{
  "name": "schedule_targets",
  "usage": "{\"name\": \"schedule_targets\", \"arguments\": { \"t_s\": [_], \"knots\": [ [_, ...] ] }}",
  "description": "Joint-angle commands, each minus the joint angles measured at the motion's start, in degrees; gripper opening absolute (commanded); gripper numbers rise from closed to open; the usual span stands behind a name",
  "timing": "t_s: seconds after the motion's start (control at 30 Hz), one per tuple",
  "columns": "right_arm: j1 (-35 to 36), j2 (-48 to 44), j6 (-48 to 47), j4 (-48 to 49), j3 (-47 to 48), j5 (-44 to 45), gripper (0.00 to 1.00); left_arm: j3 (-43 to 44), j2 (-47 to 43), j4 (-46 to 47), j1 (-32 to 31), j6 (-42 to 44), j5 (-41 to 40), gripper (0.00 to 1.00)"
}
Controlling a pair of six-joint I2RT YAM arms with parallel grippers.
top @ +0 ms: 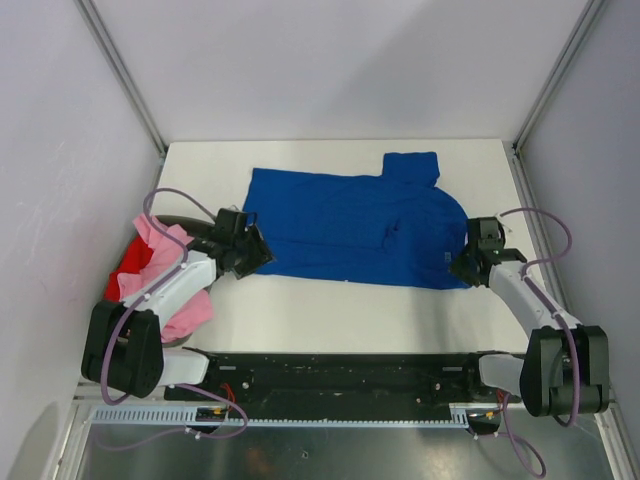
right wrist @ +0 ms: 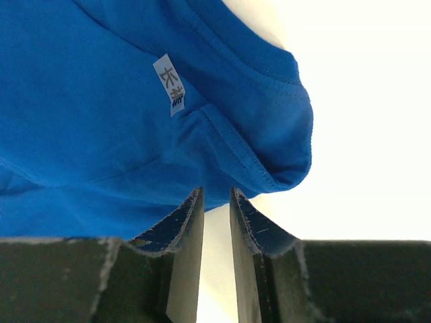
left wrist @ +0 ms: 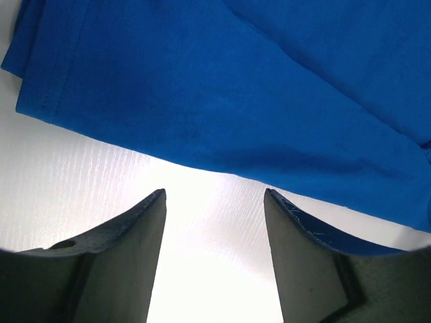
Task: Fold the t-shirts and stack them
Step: Grap the side of the flattened tshirt furthest away from the robot with both arms
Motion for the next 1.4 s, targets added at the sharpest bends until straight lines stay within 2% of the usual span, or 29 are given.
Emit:
{"name": "schedule_targets", "arguments": {
  "t_s": [0.0,0.23,0.3,0.57,0.8,1.1,1.37],
  "knots": [
    [-2.1,-3.0,0.1,-0.1,0.2,-0.1,0.27,-0.8,-1.5,1.9,0.6,-1.3,0.9,0.64],
    [-5.2,-4.3,-0.5,-3.0,-0.4,-0.2,0.29,-1.4,-0.7,2.4,1.3,-2.2,1.4,0.64],
    [-6.9,-5.3,0.1,-3.8,-1.0,-0.1,0.32,-1.2,-0.2,2.5,1.6,-2.2,1.8,0.64],
    [-17.6,-4.9,2.6,-0.3,-6.1,-7.1,0.35,-1.1,0.8,3.2,2.0,-2.3,2.7,0.64],
    [-18.7,-0.2,5.5,4.9,-7.3,-10.1,0.35,-1.4,0.6,3.4,2.6,-1.8,3.0,0.64],
    [-21.4,-2.6,6.6,5.5,-7.5,-10.4,0.36,-1.8,0.1,3.4,3.9,-0.9,3.7,0.64],
    [-22.1,2.0,7.8,9.5,-7.6,-15.0,0.36,-1.9,0.3,3.5,4.3,-0.6,4.1,0.64]
  ]
}}
